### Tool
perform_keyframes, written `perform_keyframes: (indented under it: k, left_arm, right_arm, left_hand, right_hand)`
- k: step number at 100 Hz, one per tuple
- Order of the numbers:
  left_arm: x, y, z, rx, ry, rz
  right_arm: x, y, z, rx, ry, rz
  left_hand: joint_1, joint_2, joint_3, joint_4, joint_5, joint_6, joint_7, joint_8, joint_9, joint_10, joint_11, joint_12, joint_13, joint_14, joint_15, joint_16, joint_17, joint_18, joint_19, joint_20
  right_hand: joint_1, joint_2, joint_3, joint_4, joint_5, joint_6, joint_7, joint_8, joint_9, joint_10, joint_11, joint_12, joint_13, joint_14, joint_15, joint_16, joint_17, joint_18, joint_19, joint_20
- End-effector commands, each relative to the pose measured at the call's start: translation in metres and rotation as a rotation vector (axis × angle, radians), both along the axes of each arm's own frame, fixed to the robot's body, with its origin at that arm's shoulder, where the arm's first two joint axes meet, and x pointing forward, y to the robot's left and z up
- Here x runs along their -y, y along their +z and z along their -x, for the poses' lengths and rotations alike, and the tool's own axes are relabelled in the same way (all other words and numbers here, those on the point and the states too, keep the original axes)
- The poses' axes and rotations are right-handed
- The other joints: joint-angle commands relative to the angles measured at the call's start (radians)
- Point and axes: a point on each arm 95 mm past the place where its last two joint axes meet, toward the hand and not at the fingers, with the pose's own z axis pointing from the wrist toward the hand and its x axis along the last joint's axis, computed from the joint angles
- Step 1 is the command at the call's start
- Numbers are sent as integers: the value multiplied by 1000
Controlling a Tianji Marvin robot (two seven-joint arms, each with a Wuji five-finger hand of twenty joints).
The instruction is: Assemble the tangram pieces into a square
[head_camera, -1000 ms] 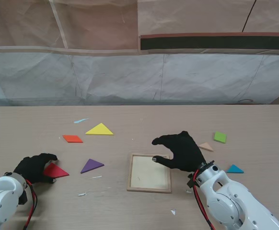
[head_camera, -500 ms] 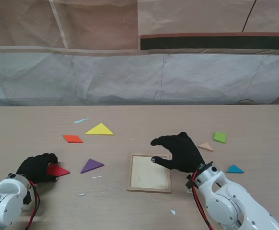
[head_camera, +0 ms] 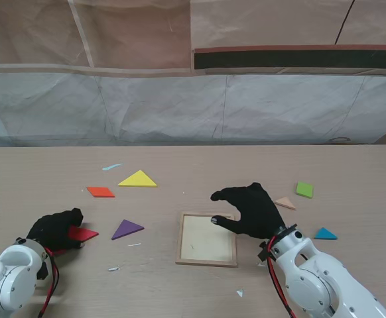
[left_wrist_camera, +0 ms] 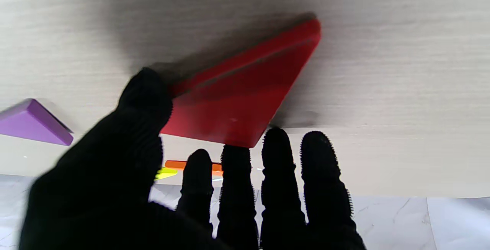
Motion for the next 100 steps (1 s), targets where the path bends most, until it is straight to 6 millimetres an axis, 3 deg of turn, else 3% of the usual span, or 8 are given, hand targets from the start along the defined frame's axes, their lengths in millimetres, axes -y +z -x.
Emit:
perform_keyframes:
  k: [1,17,32,51,65,71,80,100]
  left_arm:
    - [0,-38,19,-114,6,3]
    - [1,-39,15,-82,-2,12]
    - [1,-39,10,-39,-25,0]
    - [3,-36,6,3,-55,-12]
    - [5,-35,4,25,-74,-5]
    - [7,-34,3,28,-82,0]
    - [9,-33,3,28,-83,24]
    - [8,-31,3,10,-68,30]
  right_arm:
    - [-2,-1,3,-10,2,-3]
    - [0,-2,4,-9,-4,-3]
    - [1,-1,3,-12,-10,-7]
    - [3,-2,4,-11,-14,-10]
    - [3,-2,4,-13,-16,-10]
    - [4,-2,4,-14,-17,-10]
    - [4,-2,5,-14,-19,-11]
    - [5,-2,5,-10,-21,-14]
  left_hand:
    - [209,-38,109,118,-49,-1,24,43,-3,-79,156,62,90,-4,26,-10,34,9,30,12]
    - [329,-91,52,57,-43,-8,-21,-78,51,-124,235,321,193,-53,120,28,143,-4,85,9]
    - [416,-140,-15,49,-26,-14,-158,-298,63,-128,260,437,242,-86,269,80,200,-27,133,2]
    - [454,-143,-17,36,395,-8,-311,-549,90,-76,277,490,244,-108,399,86,217,-14,177,11]
    - [514,-112,-47,47,570,-85,-53,-555,58,-92,263,515,207,-61,401,109,199,9,234,-75]
    - [526,-108,-38,49,567,-99,-22,-481,13,-90,233,474,195,-54,406,118,199,9,282,-131]
    - [541,-96,-49,56,563,-86,-27,-416,-58,-2,111,167,198,-60,388,105,214,2,319,-159]
    - [559,-9,-126,79,552,-77,-100,-507,280,30,-196,-2,324,34,128,42,268,47,268,-110]
  right_hand:
    - [0,-3,-9,-3,25,-15,8,13,25,-5,10,15,10,0,5,10,-6,21,-9,18]
    - [1,-3,-9,-3,29,-16,11,15,25,-5,11,15,10,0,5,10,-5,22,-7,19]
    - [4,-3,-9,-3,33,-15,14,16,26,-4,11,15,10,1,6,10,-5,21,-7,18]
    - [5,-3,-11,-3,40,-17,19,18,27,-3,12,15,10,0,7,10,-5,22,-6,18]
    - [7,-4,-11,-3,48,-19,25,20,27,-4,13,15,10,1,7,10,-5,22,-6,18]
    - [6,-3,-12,-3,49,-18,27,21,28,-4,13,15,11,0,8,10,-5,22,-6,18]
    - [6,-4,-12,-3,51,-19,29,22,28,-3,14,15,11,0,8,10,-5,22,-6,18]
    - [7,-3,-12,-3,56,-21,34,25,28,-5,14,15,11,1,8,9,-5,22,-6,18]
